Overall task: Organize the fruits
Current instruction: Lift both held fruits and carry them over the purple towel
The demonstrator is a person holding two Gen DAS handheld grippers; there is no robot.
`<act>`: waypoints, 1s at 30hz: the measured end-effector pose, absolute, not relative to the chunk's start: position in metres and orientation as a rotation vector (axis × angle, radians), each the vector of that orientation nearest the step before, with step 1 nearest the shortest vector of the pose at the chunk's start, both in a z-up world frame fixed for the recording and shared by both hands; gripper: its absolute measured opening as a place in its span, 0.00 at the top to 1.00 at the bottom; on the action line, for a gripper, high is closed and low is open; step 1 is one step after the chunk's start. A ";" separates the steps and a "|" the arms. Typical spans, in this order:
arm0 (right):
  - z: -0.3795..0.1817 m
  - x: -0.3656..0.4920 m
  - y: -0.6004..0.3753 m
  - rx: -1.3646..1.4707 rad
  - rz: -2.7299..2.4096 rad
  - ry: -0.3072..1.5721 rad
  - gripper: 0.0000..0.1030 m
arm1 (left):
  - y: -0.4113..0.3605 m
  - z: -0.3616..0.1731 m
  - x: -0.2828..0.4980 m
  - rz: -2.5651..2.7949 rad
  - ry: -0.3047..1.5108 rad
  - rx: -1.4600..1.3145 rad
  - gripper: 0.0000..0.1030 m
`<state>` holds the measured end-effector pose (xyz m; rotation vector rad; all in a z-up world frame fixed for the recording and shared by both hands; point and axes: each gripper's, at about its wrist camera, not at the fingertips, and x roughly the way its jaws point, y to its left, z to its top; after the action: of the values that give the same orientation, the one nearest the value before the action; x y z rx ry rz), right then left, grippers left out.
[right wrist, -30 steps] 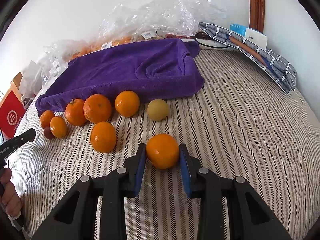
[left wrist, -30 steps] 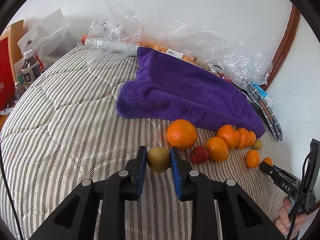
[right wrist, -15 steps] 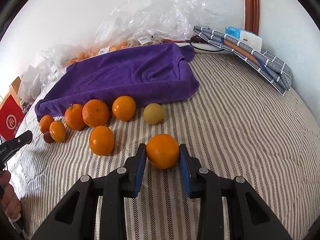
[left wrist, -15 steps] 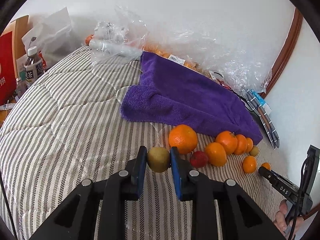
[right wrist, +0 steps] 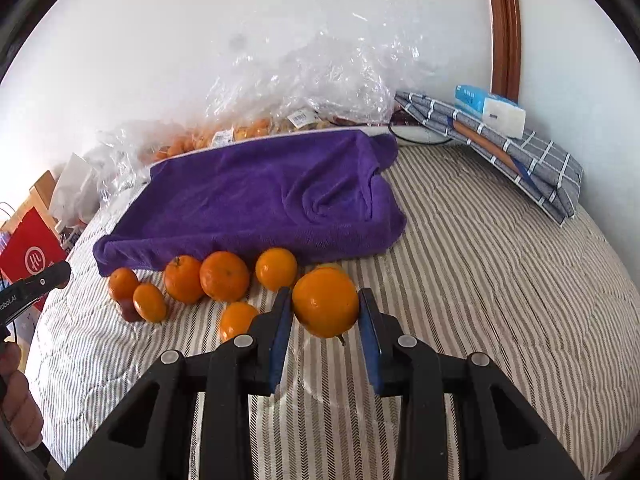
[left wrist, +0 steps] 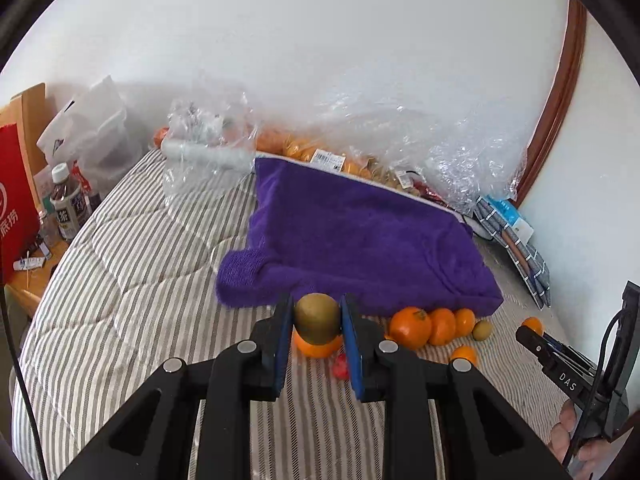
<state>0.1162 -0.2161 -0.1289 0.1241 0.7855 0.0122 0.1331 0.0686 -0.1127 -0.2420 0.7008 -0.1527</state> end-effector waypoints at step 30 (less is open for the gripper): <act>-0.122 0.265 -0.232 0.182 0.044 0.723 0.69 | 0.037 -0.130 0.281 -0.098 0.613 -0.190 0.78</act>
<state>0.2652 -0.2318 -0.1222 0.1822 0.7230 0.0436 0.2812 0.0368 -0.1297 -0.1899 0.6128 -0.0984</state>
